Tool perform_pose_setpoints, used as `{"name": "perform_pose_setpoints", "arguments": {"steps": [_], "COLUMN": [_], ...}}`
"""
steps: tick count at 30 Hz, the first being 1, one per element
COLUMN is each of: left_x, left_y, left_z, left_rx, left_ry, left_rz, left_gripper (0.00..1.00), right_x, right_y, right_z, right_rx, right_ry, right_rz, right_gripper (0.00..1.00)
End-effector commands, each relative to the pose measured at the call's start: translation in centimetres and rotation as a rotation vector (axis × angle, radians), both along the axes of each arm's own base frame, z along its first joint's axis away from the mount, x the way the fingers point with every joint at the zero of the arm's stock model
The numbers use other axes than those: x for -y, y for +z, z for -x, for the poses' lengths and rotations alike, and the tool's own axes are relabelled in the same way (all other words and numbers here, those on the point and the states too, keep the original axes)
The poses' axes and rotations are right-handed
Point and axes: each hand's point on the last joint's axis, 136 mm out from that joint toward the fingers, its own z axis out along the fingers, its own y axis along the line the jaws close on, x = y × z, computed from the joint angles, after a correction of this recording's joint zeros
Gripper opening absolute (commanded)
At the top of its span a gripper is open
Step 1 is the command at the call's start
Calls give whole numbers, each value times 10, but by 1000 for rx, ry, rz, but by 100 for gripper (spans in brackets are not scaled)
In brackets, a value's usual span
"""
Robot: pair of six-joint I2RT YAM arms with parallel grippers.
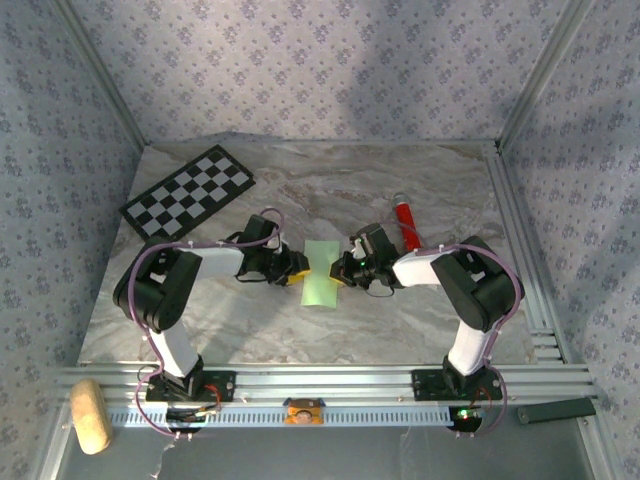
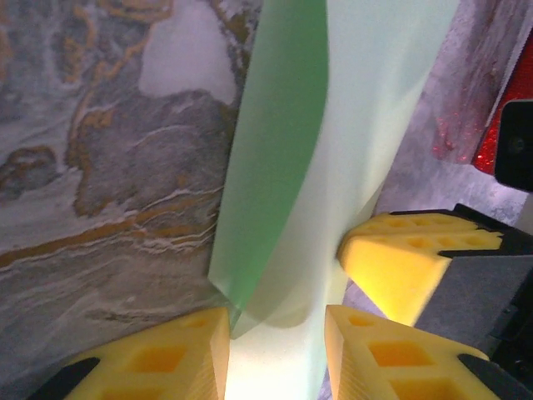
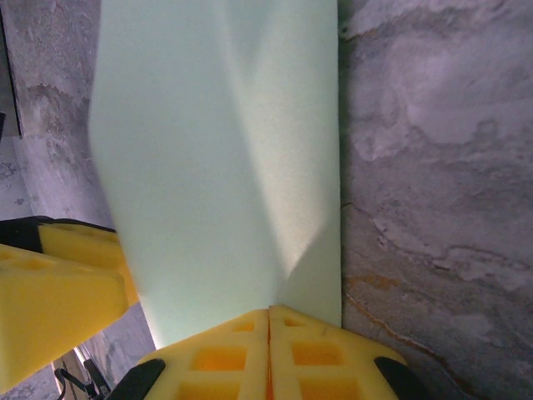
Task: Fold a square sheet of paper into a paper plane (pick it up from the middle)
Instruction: Third fold the triangle at the center of the table.
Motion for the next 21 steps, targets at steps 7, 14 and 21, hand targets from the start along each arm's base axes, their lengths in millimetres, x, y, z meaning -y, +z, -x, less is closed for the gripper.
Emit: {"name": "perform_pose_setpoints", "arguments": {"steps": [7,14,21], "left_x": [0,1,4], "left_y": [15,17,18], "left_z": [-10,-14,-22], "left_rx": [54,76,89], "left_ry": [31,31,16], "left_rz": [66,74,80], "left_gripper": [35,37,37], "right_x": [21,20,18], "right_y": [-39,-37,-34], "right_z": [24,23,23], "right_rx": [-118,-113,-108], "right_ry": [-20,-16,-8], "right_rz": [116,110,101], "right_gripper": [9,9,10]}}
